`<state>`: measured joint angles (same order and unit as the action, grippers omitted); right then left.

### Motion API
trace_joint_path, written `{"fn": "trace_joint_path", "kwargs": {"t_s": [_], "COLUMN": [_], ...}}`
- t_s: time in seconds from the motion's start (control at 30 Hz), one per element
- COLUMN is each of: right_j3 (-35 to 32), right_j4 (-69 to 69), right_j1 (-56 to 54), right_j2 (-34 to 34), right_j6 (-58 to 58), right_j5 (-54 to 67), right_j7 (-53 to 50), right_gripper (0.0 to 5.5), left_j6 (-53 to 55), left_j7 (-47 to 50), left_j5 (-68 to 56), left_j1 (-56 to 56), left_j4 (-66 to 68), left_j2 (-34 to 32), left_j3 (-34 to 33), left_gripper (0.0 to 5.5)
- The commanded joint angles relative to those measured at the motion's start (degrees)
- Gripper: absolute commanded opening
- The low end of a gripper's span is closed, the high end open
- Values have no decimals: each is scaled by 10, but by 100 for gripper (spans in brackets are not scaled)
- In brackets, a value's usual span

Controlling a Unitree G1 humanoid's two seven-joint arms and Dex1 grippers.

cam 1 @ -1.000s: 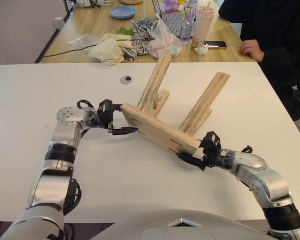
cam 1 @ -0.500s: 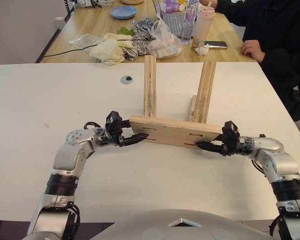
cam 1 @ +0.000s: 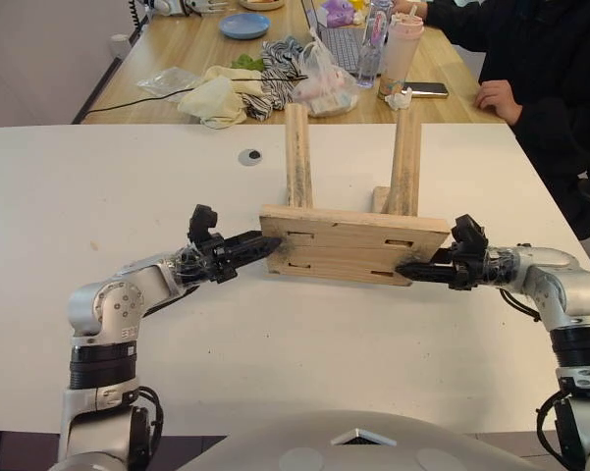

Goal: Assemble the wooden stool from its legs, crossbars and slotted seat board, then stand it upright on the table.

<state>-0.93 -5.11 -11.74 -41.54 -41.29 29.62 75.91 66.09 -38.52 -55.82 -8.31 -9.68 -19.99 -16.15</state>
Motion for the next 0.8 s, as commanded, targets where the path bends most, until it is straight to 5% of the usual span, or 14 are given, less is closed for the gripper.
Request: {"fn": "trace_joint_path", "kwargs": {"t_s": [0.03,0.23,0.43,0.63,0.8], "right_j3": [-11,-104,-73,-14,-87], "right_j4": [76,31,-93,-320,-589], "right_j1": [-8,-149,-253,-400,-560], "right_j2": [-14,19,12,20,96], "right_j6": [-278,-502,-512,-512,-491], "right_j5": [133,199,285,381,316], "right_j7": [-24,-70,-136,-225,-396], "right_gripper": [202,202,202,200,194], "left_j6": [146,65,137,211,234], "left_j7": [213,408,348,270,223], "left_j5": [-197,-496,-560,-550,-321], "left_j1": [33,-32,-196,-368,-526], "left_j4": [-62,-56,6,152,348], "left_j2": [62,-112,-289,-310,-230], "left_j3": [-35,57,153,243,300], "left_gripper": [264,240,187,163,160]}}
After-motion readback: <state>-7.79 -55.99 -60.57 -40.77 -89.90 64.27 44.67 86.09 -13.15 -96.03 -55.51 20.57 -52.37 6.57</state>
